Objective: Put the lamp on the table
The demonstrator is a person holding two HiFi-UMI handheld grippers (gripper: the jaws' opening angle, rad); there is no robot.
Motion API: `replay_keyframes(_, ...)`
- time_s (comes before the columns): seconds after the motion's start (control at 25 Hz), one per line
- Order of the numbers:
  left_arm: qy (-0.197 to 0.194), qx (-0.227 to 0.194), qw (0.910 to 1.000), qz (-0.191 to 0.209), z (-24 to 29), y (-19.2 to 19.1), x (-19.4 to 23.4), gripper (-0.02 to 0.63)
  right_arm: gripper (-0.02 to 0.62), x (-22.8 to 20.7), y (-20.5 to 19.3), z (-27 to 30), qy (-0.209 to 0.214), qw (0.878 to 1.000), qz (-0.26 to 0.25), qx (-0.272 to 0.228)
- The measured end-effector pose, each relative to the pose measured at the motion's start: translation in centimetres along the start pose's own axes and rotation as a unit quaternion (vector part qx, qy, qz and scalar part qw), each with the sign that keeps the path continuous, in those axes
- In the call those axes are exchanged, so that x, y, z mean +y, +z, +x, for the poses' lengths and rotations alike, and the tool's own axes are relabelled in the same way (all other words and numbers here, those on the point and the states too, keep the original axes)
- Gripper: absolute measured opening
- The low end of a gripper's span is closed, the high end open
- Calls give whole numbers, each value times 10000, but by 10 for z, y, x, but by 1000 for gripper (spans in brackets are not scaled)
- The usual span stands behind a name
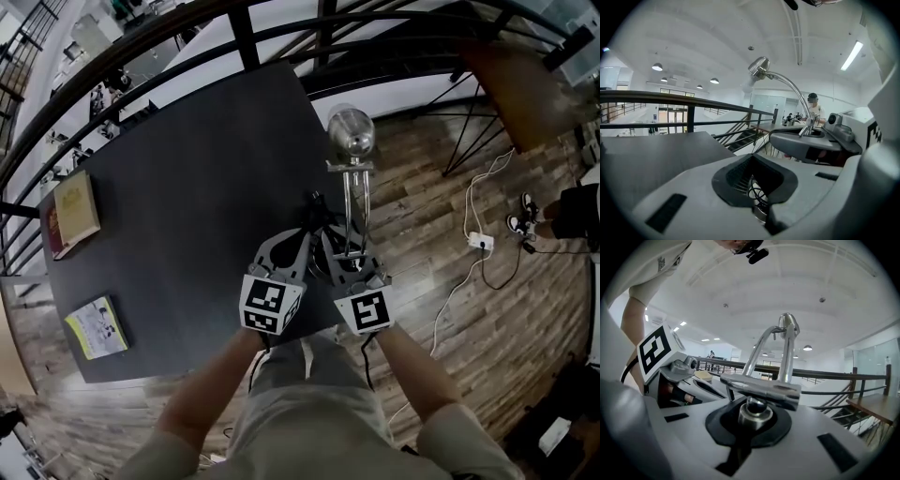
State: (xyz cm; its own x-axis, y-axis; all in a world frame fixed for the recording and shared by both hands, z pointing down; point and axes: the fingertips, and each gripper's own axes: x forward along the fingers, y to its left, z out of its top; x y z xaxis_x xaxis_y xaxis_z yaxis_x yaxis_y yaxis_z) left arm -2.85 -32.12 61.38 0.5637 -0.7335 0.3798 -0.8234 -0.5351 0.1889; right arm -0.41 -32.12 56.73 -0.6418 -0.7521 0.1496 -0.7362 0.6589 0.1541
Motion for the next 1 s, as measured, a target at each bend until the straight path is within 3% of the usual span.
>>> replay_keyframes(0.2,16,30,10000,-15,-2,-1,-2,5,-2,-5,-2,1,-178,9996,225,49)
replay_keyframes(0.48,22,-49,10000,-40,-5,5,-10,5,0,-12,-13,3,-548,9941,759,547)
replay_keyframes(0.72,24,-91,9999,-33,-12,7,-18,5,72,-14,-20,-1,-726,9882,933,974)
replay_keyframes(1.0,94,-42,9999,33,-26,2,-27,5,114,-13,-21,-26,-792,9852,926,1208)
